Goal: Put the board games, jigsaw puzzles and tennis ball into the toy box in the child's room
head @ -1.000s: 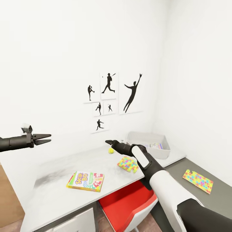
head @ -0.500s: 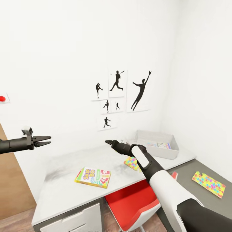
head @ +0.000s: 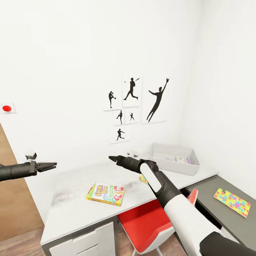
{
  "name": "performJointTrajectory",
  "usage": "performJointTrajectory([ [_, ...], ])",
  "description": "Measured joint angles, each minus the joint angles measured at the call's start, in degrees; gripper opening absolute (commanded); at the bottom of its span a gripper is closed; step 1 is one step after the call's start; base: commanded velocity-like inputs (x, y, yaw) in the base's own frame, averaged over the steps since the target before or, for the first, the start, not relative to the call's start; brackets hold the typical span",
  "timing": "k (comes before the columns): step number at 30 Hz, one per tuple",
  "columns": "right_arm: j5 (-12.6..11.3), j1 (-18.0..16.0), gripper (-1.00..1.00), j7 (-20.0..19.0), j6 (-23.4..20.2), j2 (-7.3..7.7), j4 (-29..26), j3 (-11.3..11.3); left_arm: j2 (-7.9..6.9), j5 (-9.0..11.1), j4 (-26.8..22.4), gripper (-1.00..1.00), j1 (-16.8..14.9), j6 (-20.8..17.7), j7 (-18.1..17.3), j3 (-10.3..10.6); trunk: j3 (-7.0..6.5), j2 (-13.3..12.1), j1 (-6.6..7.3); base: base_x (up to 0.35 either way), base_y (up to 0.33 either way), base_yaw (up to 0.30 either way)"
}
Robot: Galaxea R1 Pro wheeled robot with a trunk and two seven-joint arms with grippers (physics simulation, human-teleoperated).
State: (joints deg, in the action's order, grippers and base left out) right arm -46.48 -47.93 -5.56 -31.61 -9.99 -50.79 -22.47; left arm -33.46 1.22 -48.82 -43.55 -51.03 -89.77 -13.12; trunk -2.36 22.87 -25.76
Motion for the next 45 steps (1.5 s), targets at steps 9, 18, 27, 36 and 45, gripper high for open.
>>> performJointTrajectory([
  [9,0.5,2.6,1.0,0.0,-0.4,0.0,-1.5,0.0,0.08,0.0,0.2,1.0,5.2,5.8,0.0,-0.3,0.0,0.0,0.0,0.0,0.0,0.0],
  [18,0.6,5.6,1.0,0.2,-1.6,0.01,-8.2,-0.3,0.05,0.3,0.1,1.0,6.3,6.8,0.0,-4.5,0.0,0.0,0.0,0.0,0.0,0.0],
  [27,0.5,9.8,1.0,0.0,-2.0,1.95,-14.6,-0.2,0.74,0.4,0.0,1.0,6.3,7.5,0.0,-7.9,0.0,0.0,0.0,0.0,0.0,0.0],
  [36,0.6,10.2,1.0,0.1,-1.7,2.15,-15.2,-0.2,0.93,0.2,0.0,1.0,6.4,7.5,0.0,-7.8,0.0,0.0,0.0,0.0,0.0,0.0],
  [45,0.6,10.2,1.0,1.8,-1.9,1.98,-15.4,-0.3,1.96,-0.1,0.0,1.0,6.4,7.5,0.0,-7.7,0.0,0.0,0.0,0.0,0.0,0.0],
])
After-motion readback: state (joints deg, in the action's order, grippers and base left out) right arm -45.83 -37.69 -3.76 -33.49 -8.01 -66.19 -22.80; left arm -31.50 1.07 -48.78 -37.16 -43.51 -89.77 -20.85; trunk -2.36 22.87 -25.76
